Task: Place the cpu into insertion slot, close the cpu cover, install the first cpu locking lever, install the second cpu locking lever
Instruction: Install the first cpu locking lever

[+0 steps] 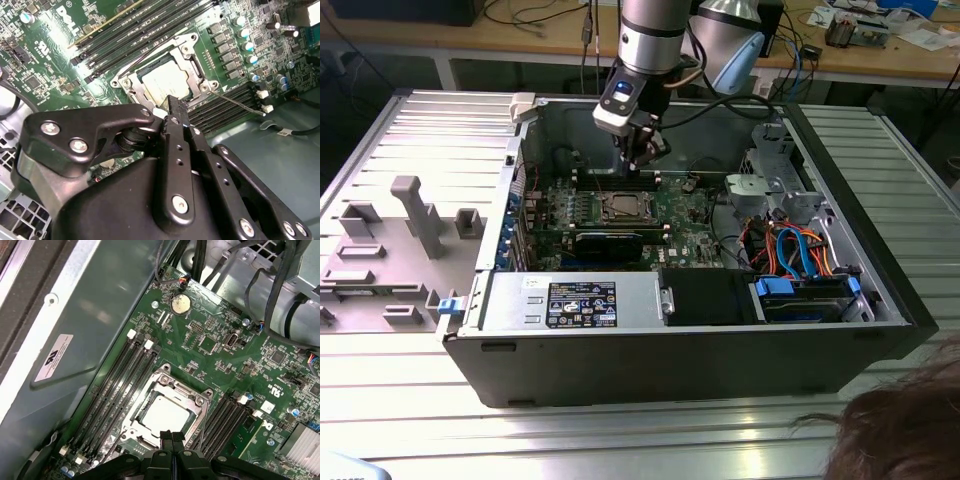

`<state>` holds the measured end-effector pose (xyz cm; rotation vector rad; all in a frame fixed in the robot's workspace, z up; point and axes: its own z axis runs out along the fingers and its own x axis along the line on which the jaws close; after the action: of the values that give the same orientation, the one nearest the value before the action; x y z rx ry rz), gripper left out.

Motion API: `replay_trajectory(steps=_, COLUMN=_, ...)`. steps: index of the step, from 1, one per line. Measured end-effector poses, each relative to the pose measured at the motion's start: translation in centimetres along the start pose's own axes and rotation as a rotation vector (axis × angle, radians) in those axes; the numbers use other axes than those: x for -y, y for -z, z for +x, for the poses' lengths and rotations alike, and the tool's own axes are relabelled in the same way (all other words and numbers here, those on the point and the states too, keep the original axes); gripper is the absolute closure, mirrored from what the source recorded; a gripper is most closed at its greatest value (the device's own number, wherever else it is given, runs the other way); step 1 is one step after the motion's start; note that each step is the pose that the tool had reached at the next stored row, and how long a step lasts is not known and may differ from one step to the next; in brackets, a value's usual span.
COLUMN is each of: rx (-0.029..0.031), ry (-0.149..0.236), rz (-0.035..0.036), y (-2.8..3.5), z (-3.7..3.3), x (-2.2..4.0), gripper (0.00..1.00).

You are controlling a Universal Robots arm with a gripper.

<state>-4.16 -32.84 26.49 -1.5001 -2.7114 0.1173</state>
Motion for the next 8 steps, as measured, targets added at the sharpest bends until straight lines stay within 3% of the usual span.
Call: replay_trajectory(steps=8, rx=0.0037, ry=0.043, rz=0.0000, y=0.00, z=0.00, x=0.00, gripper=0.89)
